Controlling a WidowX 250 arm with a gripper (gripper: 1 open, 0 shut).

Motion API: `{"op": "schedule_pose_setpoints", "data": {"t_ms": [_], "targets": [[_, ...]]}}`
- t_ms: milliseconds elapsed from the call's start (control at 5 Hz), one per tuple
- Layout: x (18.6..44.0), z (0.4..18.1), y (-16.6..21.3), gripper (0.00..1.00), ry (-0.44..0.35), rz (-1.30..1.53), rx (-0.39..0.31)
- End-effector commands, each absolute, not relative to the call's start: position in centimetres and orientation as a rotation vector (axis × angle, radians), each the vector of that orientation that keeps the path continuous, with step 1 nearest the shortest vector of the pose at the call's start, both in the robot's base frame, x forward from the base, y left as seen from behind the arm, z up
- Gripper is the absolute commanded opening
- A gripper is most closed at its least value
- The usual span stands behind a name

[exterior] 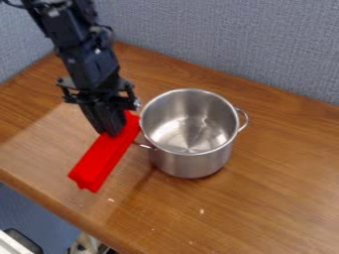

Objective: Move the red object from the metal pot to the table

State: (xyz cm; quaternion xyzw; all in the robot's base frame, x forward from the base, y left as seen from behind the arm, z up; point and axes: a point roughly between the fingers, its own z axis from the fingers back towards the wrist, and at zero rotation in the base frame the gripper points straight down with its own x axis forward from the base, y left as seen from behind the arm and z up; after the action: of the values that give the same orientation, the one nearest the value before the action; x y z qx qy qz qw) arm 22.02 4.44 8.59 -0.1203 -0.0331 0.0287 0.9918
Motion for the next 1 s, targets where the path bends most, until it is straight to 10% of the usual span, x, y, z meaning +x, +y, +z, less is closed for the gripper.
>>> {"op": "schedule_pose_setpoints", "data": {"t_ms": [0, 600, 800], "targets": [[22.6, 7.5, 4.5, 0.00, -0.056, 0.047, -0.213], [24.7, 6.9, 7.3, 0.00, -0.051, 0.132, -0.193], [24.9, 6.2, 7.4, 1.00, -0.031, 0.137, -0.186]]}}
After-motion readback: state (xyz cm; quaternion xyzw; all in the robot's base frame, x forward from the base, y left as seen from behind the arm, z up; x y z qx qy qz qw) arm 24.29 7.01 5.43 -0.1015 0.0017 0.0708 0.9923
